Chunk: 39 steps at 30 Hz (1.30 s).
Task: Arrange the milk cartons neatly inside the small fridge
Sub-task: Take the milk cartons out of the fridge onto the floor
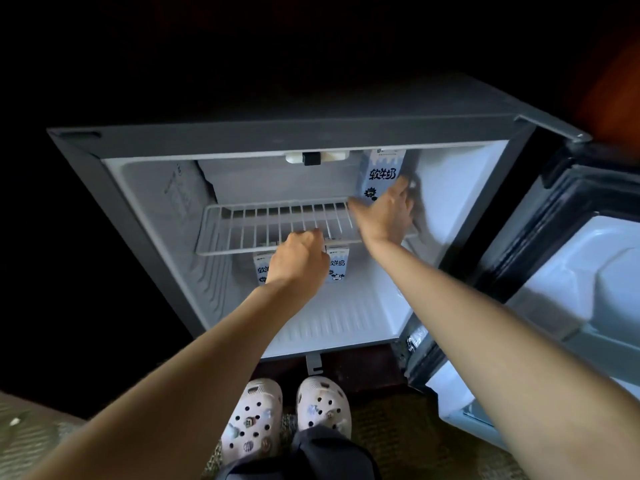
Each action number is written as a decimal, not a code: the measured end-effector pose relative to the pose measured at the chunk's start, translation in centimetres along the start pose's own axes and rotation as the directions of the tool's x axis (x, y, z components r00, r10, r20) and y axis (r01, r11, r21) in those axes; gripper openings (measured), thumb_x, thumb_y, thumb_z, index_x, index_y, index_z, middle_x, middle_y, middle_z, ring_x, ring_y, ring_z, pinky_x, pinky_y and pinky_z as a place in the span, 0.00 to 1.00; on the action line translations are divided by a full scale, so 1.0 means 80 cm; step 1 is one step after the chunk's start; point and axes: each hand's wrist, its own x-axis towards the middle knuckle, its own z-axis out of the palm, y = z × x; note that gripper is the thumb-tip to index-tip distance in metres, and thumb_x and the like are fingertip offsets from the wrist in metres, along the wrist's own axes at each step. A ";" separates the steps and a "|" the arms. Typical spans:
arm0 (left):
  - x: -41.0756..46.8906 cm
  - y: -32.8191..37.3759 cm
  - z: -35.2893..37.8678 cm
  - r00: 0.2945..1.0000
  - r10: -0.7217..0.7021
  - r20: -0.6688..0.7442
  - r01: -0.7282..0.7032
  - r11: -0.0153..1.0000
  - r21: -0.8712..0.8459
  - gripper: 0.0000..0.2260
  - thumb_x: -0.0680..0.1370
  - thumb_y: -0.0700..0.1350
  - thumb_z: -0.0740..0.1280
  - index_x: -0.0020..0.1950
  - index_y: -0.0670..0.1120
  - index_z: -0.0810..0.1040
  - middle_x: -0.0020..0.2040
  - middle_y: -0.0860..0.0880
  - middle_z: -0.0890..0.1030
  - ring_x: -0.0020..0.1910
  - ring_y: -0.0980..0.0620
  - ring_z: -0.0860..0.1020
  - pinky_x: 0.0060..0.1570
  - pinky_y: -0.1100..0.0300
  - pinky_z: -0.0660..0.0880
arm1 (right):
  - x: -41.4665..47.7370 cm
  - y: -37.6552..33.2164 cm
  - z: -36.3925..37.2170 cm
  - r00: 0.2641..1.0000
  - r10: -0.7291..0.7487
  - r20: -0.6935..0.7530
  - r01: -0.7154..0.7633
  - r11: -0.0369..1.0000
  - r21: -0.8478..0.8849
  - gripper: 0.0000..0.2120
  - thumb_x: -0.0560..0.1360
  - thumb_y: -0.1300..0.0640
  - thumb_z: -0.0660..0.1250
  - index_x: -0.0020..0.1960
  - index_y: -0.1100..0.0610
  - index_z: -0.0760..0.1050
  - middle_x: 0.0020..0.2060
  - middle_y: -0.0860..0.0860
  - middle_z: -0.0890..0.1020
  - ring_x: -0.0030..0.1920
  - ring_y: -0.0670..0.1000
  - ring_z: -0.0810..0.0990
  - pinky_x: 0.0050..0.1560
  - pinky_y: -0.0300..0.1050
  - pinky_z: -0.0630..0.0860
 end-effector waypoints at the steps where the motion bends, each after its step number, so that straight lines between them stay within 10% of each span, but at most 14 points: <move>1: 0.000 -0.001 0.001 1.000 0.000 0.001 0.000 1.000 -0.001 0.13 0.77 0.38 0.58 0.59 0.39 0.75 0.58 0.39 0.78 0.56 0.39 0.76 0.55 0.51 0.75 | 0.003 -0.002 0.001 1.000 0.016 -0.016 -0.016 1.000 0.013 0.35 0.69 0.50 0.71 0.67 0.66 0.61 0.64 0.61 0.73 0.64 0.59 0.72 0.61 0.51 0.69; 13: -0.029 0.003 -0.005 0.999 0.000 -0.038 -0.004 0.996 -0.093 0.12 0.78 0.40 0.59 0.59 0.40 0.74 0.56 0.40 0.80 0.55 0.41 0.77 0.53 0.53 0.74 | -0.053 0.014 -0.031 0.997 -0.007 -0.077 0.030 0.955 0.294 0.20 0.66 0.61 0.73 0.50 0.58 0.64 0.51 0.59 0.79 0.51 0.58 0.78 0.37 0.36 0.60; 18: -0.068 0.015 -0.024 0.973 0.144 -0.178 -0.179 0.964 -0.195 0.30 0.74 0.53 0.68 0.72 0.46 0.62 0.67 0.46 0.71 0.58 0.47 0.76 0.54 0.56 0.73 | -0.104 0.010 -0.066 0.994 -0.080 0.073 0.023 0.817 0.576 0.13 0.73 0.59 0.68 0.55 0.61 0.71 0.48 0.53 0.79 0.43 0.45 0.78 0.39 0.35 0.72; 23: -0.123 0.009 -0.022 0.960 0.091 -0.263 -0.180 0.923 -0.340 0.23 0.69 0.50 0.74 0.61 0.47 0.74 0.55 0.49 0.79 0.45 0.53 0.78 0.45 0.61 0.76 | -0.175 0.037 -0.063 0.923 -0.344 0.175 0.276 0.905 0.323 0.18 0.70 0.58 0.70 0.57 0.62 0.71 0.50 0.54 0.81 0.46 0.51 0.80 0.38 0.34 0.72; 30: -0.131 -0.045 0.004 0.973 -0.113 -0.202 0.030 0.928 -0.372 0.07 0.70 0.44 0.72 0.43 0.44 0.76 0.31 0.52 0.74 0.31 0.52 0.71 0.26 0.71 0.68 | -0.214 0.072 -0.032 0.791 -0.284 0.541 0.161 0.951 0.263 0.20 0.69 0.59 0.71 0.57 0.58 0.67 0.52 0.53 0.79 0.50 0.54 0.79 0.50 0.48 0.76; 34: -0.103 -0.070 0.021 0.977 -0.180 -0.116 0.130 0.929 -0.347 0.11 0.71 0.45 0.72 0.48 0.39 0.77 0.40 0.45 0.78 0.36 0.48 0.74 0.28 0.63 0.69 | -0.184 0.099 0.000 0.648 -0.284 0.707 0.380 0.925 0.022 0.22 0.73 0.63 0.65 0.66 0.59 0.64 0.64 0.54 0.73 0.62 0.54 0.74 0.57 0.41 0.70; 39: -0.062 -0.107 0.052 0.971 -0.238 -0.004 0.228 0.936 -0.269 0.17 0.71 0.46 0.71 0.58 0.42 0.77 0.50 0.43 0.80 0.46 0.45 0.77 0.39 0.60 0.73 | -0.134 0.122 0.053 0.637 -0.103 0.764 0.396 0.894 -0.210 0.29 0.75 0.65 0.60 0.74 0.60 0.54 0.72 0.56 0.62 0.71 0.57 0.63 0.66 0.49 0.65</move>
